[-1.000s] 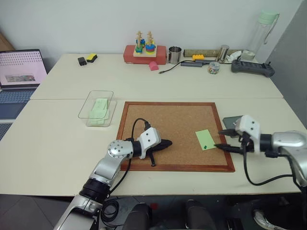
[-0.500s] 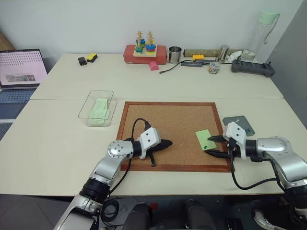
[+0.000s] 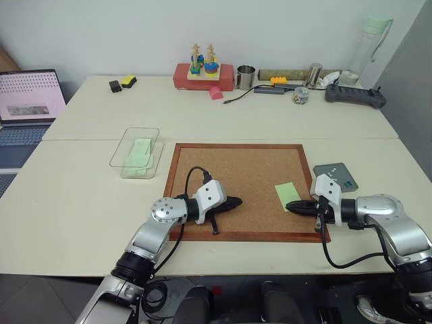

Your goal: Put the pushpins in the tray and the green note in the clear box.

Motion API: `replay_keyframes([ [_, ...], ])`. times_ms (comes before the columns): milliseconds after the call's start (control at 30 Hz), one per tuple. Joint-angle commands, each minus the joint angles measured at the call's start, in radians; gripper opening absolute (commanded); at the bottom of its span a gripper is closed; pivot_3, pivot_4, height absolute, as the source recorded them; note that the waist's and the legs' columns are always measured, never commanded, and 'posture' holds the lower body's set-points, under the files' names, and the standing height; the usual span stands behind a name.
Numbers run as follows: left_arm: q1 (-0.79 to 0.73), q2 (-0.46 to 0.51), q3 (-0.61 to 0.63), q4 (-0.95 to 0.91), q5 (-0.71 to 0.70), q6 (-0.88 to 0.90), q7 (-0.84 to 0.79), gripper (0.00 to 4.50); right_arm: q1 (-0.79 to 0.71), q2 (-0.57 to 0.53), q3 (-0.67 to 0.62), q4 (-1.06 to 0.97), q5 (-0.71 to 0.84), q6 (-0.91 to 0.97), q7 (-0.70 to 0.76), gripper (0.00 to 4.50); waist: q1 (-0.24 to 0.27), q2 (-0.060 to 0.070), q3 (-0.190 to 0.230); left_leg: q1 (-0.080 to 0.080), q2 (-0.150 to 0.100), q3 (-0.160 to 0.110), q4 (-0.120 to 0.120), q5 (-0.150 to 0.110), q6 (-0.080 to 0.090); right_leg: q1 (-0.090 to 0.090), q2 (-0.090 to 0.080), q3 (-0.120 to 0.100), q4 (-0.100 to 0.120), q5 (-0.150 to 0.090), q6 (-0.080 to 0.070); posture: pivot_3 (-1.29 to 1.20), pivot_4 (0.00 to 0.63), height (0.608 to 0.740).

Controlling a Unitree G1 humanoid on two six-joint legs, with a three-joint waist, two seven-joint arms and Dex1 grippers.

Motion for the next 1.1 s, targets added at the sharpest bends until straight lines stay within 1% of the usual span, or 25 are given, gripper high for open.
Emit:
replay_keyframes([
  [33,0.03,0.02,-0.017,0.013,0.023,0.013,-0.008,0.0,0.001,0.001,-0.017,-0.059,0.022,-0.001,0.005,0.04,0.0,0.0,0.0,0.0,0.0,0.0,0.0,0.0,0.0,0.0,0.0,0.0,0.0,0.0,0.0,0.0,0.15,0.74],
  [400,0.017,0.011,-0.008,0.032,0.021,0.014,0.005,0.0,0.0,-0.057,-0.09,-0.168,0.072,0.041,0.022,0.04,0.0,0.0,0.0,0.0,0.0,0.0,0.0,0.0,0.0,0.0,0.0,0.0,0.0,0.0,0.0,0.0,0.15,0.74],
  [533,-0.003,-0.007,0.011,0.047,0.013,0.03,0.035,0.0,-0.01,-0.084,-0.095,-0.177,0.054,0.017,0.025,0.04,0.001,0.0,0.0,0.0,0.0,0.0,0.0,0.0,0.0,0.0,0.0,0.0,0.0,0.0,0.0,0.0,0.15,0.74],
  [667,-0.013,0.004,0.039,0.012,-0.012,0.05,0.034,0.0,-0.033,-0.093,-0.079,-0.184,0.027,-0.006,0.017,0.04,0.003,0.0,0.0,0.0,0.0,0.0,0.0,0.0,0.0,0.0,0.0,0.0,0.0,0.0,0.001,0.0,0.15,0.74],
  [733,-0.016,0.022,0.072,-0.042,-0.048,0.09,0.029,0.38,-0.056,-0.087,-0.067,-0.185,0.004,-0.034,0.006,0.0,0.002,0.0,0.0,0.0,0.0,0.0,0.0,0.0,0.0,0.0,0.0,0.0,0.0,0.0,0.001,0.0,0.15,0.74],
  [767,-0.013,0.028,0.093,-0.081,-0.083,0.13,0.023,0.38,-0.063,-0.085,-0.062,-0.187,-0.004,-0.047,0.002,0.0,0.0,-0.001,0.001,0.0,0.0,0.0,0.0,0.0,0.0,0.0,0.0,0.0,0.0,0.0,0.001,0.0,0.15,0.74],
  [800,-0.011,0.031,0.114,-0.122,-0.122,0.179,0.02,0.64,-0.069,-0.085,-0.057,-0.187,-0.014,-0.062,0.001,0.0,-0.002,-0.001,0.001,0.0,0.0,0.0,0.0,0.0,0.0,0.0,0.0,0.0,0.0,0.0,0.001,0.0,0.15,0.74],
  [833,-0.006,0.031,0.141,-0.171,-0.173,0.243,0.022,0.77,-0.073,-0.086,-0.053,-0.186,-0.027,-0.082,0.001,0.0,-0.002,-0.002,0.001,-0.001,0.001,0.0,0.0,0.0,0.0,-0.001,0.0,0.0,0.0,0.0,0.001,0.0,0.15,0.74],
  [867,-0.003,0.03,0.169,-0.218,-0.225,0.31,0.029,1.03,-0.077,-0.086,-0.049,-0.184,-0.038,-0.1,0.0,0.0,-0.002,-0.002,0.001,-0.001,0.001,-0.001,0.0,0.0,0.0,-0.001,0.001,-0.001,0.0,0.0,0.001,0.0,0.15,0.74],
  [967,0.016,0.025,0.247,-0.348,-0.375,0.511,0.069,1.56,-0.09,-0.082,-0.044,-0.168,-0.072,-0.167,-0.009,0.0,0.001,-0.002,0.001,-0.002,0.0,-0.002,0.0,0.0,0.0,-0.001,0.0,-0.001,0.0,0.0,0.001,0.0,0.15,0.74],
  [1000,0.023,0.025,0.265,-0.378,-0.411,0.561,0.082,1.69,-0.093,-0.08,-0.043,-0.162,-0.081,-0.187,-0.01,0.0,0.001,-0.002,0.001,-0.003,0.0,-0.002,0.0,0.0,0.0,-0.001,0.0,-0.001,-0.001,0.0,0.001,0.0,0.15,0.74],
  [1067,0.043,0.023,0.289,-0.423,-0.47,0.638,0.106,2.21,-0.102,-0.07,-0.043,-0.154,-0.096,-0.227,-0.018,0.0,0.001,-0.002,0.001,-0.002,0.0,-0.002,0.0,0.0,0.0,-0.001,0.0,-0.001,-0.001,0.0,0.001,0.0,0.15,0.74],
  [1100,0.053,0.011,0.305,-0.435,-0.504,0.674,0.126,2.39,-0.107,-0.065,-0.042,-0.152,-0.103,-0.247,-0.023,0.0,0.001,-0.002,0.002,-0.002,0.0,-0.002,0.0,0.0,0.0,-0.001,0.0,-0.001,-0.001,0.0,0.001,0.0,0.15,0.74],
])
